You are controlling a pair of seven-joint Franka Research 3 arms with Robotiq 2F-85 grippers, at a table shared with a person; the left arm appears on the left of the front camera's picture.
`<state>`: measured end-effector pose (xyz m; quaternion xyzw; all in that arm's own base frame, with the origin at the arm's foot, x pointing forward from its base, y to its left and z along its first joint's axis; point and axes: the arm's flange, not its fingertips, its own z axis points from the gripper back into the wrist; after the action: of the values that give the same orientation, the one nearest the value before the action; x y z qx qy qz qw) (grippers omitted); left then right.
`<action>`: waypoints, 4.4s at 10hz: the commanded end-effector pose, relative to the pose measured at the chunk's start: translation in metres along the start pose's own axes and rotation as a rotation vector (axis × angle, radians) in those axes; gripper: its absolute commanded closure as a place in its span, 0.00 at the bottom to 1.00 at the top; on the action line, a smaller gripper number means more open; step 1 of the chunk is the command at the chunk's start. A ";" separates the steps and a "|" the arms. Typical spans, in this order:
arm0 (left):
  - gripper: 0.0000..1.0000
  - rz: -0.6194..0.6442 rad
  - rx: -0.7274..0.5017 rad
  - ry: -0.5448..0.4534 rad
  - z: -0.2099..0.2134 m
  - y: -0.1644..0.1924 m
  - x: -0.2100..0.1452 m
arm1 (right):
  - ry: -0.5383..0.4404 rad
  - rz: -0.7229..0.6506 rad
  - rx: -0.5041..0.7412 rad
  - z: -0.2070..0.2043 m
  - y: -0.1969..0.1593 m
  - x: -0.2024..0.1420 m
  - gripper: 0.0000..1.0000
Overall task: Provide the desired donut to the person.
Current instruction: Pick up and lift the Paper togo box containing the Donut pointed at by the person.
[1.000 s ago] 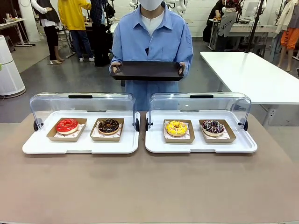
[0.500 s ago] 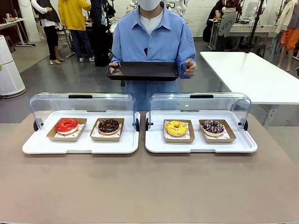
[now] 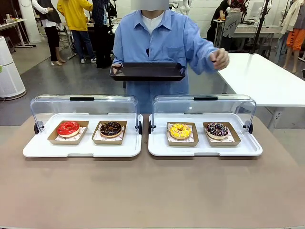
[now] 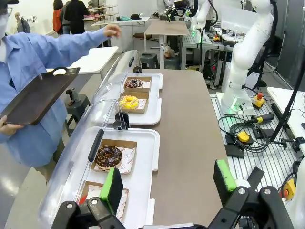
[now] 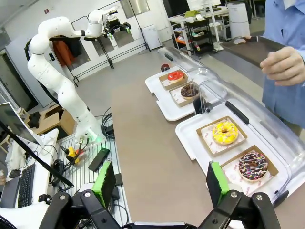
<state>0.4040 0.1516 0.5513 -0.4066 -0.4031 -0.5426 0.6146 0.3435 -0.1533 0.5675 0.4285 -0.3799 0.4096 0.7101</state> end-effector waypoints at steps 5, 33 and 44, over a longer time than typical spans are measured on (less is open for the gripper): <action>0.00 -0.002 -0.003 -0.005 0.001 -0.001 0.000 | -0.005 -0.003 0.007 0.001 -0.001 -0.001 0.00; 0.00 -0.002 -0.003 -0.005 0.001 -0.001 0.000 | 1.056 0.507 -0.170 -0.172 0.000 0.008 0.00; 0.00 -0.002 -0.003 -0.005 0.001 -0.001 0.000 | 1.190 0.637 -0.113 -0.285 -0.072 -0.013 0.00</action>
<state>0.4039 0.1518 0.5508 -0.4071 -0.4026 -0.5423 0.6149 0.4473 0.0824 0.4362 -0.0068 -0.0648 0.7507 0.6575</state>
